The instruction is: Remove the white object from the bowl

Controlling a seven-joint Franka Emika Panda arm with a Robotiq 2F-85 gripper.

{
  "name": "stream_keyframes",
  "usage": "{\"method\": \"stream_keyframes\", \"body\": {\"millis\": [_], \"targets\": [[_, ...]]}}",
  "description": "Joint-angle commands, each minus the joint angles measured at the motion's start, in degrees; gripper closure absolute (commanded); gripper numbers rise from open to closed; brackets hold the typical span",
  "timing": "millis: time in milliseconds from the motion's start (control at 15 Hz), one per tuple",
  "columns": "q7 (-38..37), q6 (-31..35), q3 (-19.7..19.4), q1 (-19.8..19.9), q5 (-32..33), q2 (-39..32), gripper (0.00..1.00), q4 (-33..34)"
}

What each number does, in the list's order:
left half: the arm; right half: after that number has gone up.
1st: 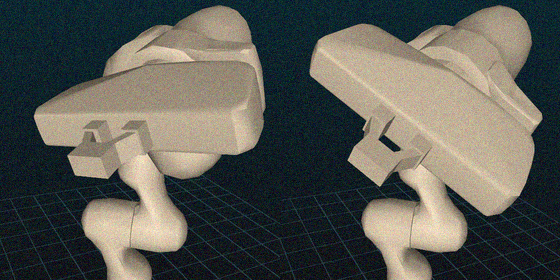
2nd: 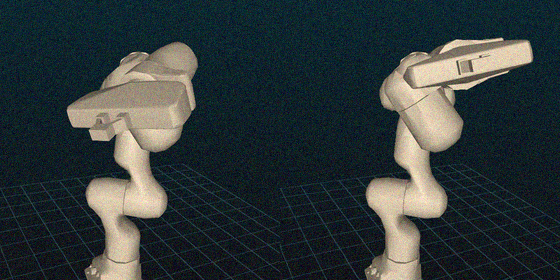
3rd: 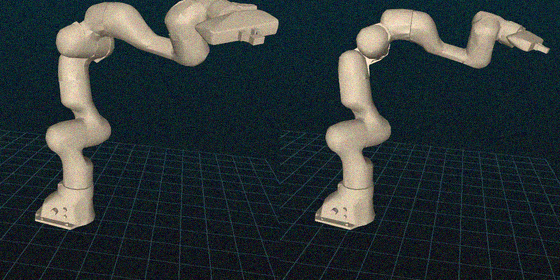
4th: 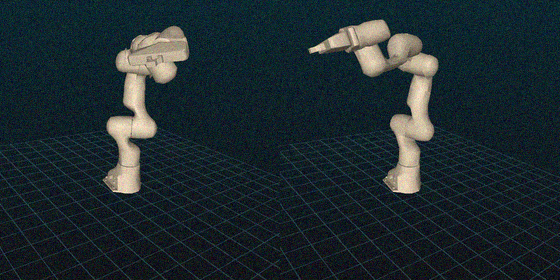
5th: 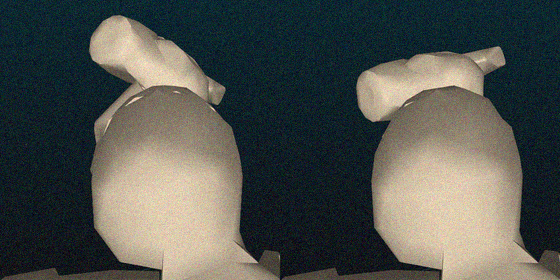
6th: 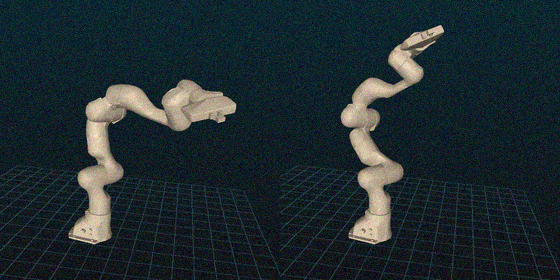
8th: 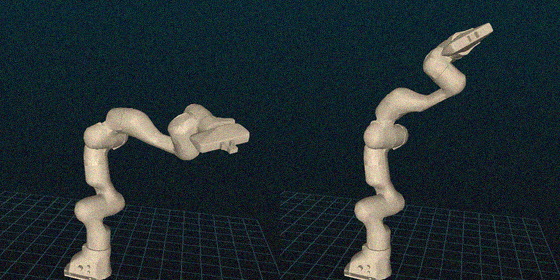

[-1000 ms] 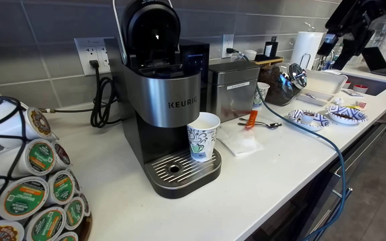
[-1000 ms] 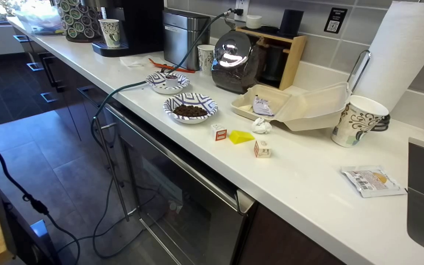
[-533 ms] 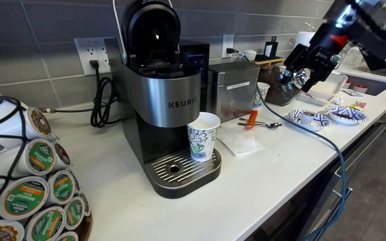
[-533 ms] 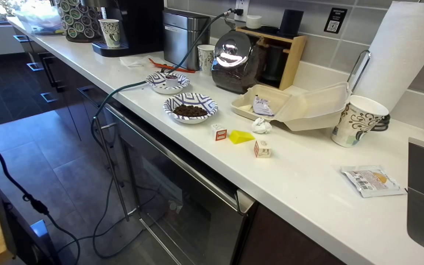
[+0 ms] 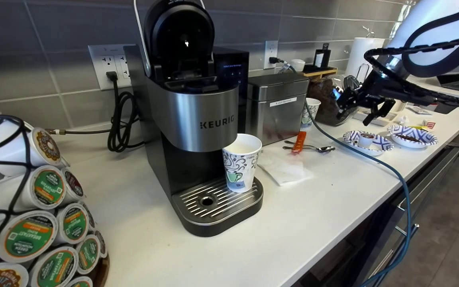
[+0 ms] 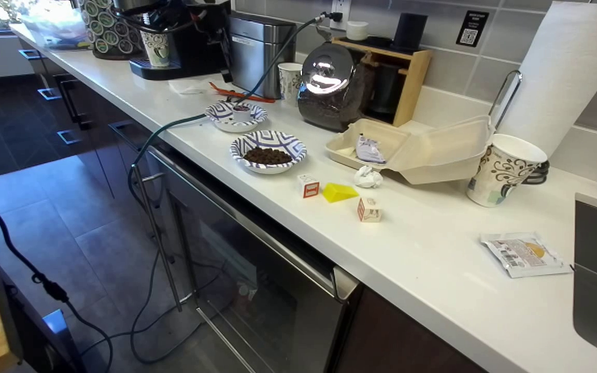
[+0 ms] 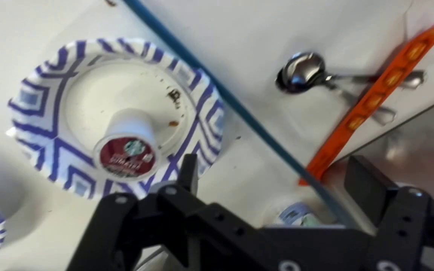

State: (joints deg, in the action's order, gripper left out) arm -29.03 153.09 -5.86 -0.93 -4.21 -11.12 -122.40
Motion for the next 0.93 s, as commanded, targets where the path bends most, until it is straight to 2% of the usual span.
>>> {"method": "stream_keyframes", "body": {"millis": [0, 133, 400, 867], "targets": [[-3.2, -4.1, -3.0, 0.9, 3.3, 0.9, 0.0, 1.6], [-4.3, -7.9, -4.4, 0.9, 6.5, 0.1, 0.0, 2.5], [-2.1, -14.8, -3.0, 1.1, 5.8, -0.3, 0.0, 3.2], [-6.6, -14.8, -2.9, 1.0, 5.8, -2.9, 0.0, 4.1]]}}
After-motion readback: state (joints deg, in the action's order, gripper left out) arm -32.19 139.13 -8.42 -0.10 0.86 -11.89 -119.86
